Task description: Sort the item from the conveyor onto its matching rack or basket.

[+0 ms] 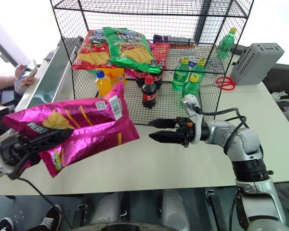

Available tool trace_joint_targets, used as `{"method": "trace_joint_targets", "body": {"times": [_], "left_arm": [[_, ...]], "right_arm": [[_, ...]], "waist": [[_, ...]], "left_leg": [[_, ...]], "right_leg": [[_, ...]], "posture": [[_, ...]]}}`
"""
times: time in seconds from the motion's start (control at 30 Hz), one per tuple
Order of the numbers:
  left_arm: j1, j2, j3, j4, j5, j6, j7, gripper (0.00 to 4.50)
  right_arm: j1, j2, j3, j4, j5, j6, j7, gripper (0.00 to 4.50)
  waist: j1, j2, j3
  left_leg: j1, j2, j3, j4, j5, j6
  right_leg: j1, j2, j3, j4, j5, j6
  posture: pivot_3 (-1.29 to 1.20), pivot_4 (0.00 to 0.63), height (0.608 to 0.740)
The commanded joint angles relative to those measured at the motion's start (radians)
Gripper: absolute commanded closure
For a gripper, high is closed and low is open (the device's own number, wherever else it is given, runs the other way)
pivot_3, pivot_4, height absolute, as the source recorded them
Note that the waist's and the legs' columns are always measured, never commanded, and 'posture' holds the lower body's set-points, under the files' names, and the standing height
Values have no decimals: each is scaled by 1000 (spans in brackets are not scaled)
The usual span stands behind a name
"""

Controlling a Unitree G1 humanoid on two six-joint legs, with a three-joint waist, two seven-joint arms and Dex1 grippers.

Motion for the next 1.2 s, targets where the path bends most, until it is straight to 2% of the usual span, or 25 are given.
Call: {"method": "trace_joint_targets", "body": {"times": [0.03, 0.2, 0.27, 0.53, 0.63, 0.87, 0.93, 1.03, 1.2], "left_arm": [[-118, -44, -101, 76, -4, 83, -60, 4451], [-253, -120, -181, 145, 46, 152, -79, 4451], [-288, -145, -204, 152, 110, 146, -90, 4451], [-357, -212, -208, 186, 177, 175, -99, 4451], [-361, -222, -206, 180, 208, 180, -106, 4500], [-361, -237, -194, 178, 261, 181, -105, 4500], [-366, -245, -196, 188, 283, 180, -81, 4500], [-379, -252, -176, 213, 276, 189, -63, 3566], [-356, -225, -157, 211, 298, 207, -78, 1099]], "right_arm": [[-19, -6, -36, -85, 91, 69, -31, 0], [-33, 55, -40, -123, 134, 95, -121, 0], [-37, 74, -34, -141, 155, 105, -141, 0], [-34, 58, 16, -176, 167, 154, -148, 0], [-50, 57, 25, -151, 162, 155, -149, 859], [-54, 46, 56, -150, 117, 119, -118, 4266], [-53, 47, 55, -143, 105, 103, -116, 4317], [-41, 36, 41, -136, 69, 62, -112, 4317], [25, -19, -37, -163, 38, -7, -116, 4317]], "waist": [[-1, 0, 0], [-2, -1, 0], [0, -1, 0], [0, -1, 0], [-1, -1, 0], [0, -1, 0], [0, -1, 0], [0, -1, 0], [2, -1, 0]], "left_leg": [[0, 0, 0, 0, 0, 0], [0, 0, 0, 0, 0, 0], [-1, 0, 0, 0, 0, 0], [-1, 0, 0, 0, 0, 0], [-1, 0, 0, 0, 0, 0], [-1, 0, 0, 0, 0, 0], [-1, 0, 0, 0, 0, 0], [-1, 0, 0, 0, 0, 0], [-2, 0, 0, 0, 0, 0]], "right_leg": [[0, 0, 0, 0, 0, 0], [0, 0, 1, 0, 0, 0], [0, 0, 1, 0, 0, 0], [0, 0, 1, 0, 0, 0], [0, 0, 1, 0, 0, 0], [0, 0, 1, 0, 0, 0], [0, 0, 1, 0, 0, 1], [0, 0, 1, -1, 0, 1], [0, 0, 1, -1, 0, 1]], "posture": [[0, 150, 740], [0, 150, 740], [0, 150, 740], [0, 150, 740], [0, 150, 740], [0, 150, 740], [0, 150, 740], [0, 150, 740], [0, 150, 740]]}}
